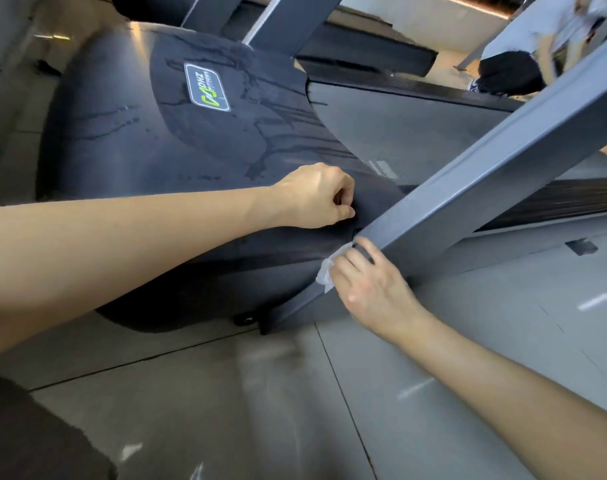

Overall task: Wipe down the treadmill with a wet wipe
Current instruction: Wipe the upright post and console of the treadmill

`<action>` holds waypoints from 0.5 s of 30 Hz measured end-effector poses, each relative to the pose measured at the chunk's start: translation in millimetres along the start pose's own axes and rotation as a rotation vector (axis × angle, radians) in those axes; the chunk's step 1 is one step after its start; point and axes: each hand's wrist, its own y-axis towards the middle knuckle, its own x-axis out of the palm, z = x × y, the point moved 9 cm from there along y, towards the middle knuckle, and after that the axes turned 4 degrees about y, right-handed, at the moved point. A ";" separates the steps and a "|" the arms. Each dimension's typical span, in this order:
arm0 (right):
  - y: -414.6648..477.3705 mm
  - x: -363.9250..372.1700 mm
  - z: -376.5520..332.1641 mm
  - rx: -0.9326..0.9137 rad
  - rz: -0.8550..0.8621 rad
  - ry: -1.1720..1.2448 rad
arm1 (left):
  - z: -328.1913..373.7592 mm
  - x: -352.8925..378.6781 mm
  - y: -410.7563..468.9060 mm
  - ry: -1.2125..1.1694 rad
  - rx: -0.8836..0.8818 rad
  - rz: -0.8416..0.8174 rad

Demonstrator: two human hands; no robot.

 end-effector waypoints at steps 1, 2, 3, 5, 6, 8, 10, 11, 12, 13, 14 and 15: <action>3.4 -4.7 2.4 0.037 0.010 -0.048 | -2.0 -3.3 1.1 -0.007 -0.008 0.006; 4.3 -2.9 -8.5 0.044 0.004 -0.100 | -2.7 -4.3 1.9 -0.012 -0.014 0.002; 3.8 5.6 -29.4 0.027 -0.040 -0.127 | -3.1 -4.0 2.6 -0.016 -0.018 -0.008; 2.9 23.6 -79.1 -0.093 -0.170 -0.072 | -4.6 -3.6 2.7 -0.024 -0.023 -0.020; 2.3 27.3 -91.0 -0.146 -0.197 -0.033 | -4.6 -3.8 3.8 -0.023 -0.022 -0.017; 6.9 19.2 -74.4 -0.146 -0.147 0.008 | -5.8 -3.1 5.8 -0.020 -0.025 -0.016; 9.4 -1.2 -22.2 -0.051 -0.067 0.009 | -7.8 -1.1 6.7 -0.030 -0.039 -0.017; 8.6 -14.2 10.9 0.014 -0.024 -0.008 | -8.0 0.5 7.9 -0.043 -0.045 -0.020; 5.4 -26.6 45.7 0.081 0.018 -0.045 | -9.1 2.9 8.7 -0.057 -0.052 -0.023; 2.9 -38.5 81.3 0.156 0.044 -0.080 | -9.9 4.8 9.9 -0.071 -0.059 -0.026; -0.2 -48.6 111.5 0.241 0.059 -0.101 | -10.6 6.5 10.8 -0.081 -0.068 -0.029; -3.4 -55.4 131.7 0.322 0.069 -0.111 | -11.1 7.0 12.4 -0.086 -0.074 -0.030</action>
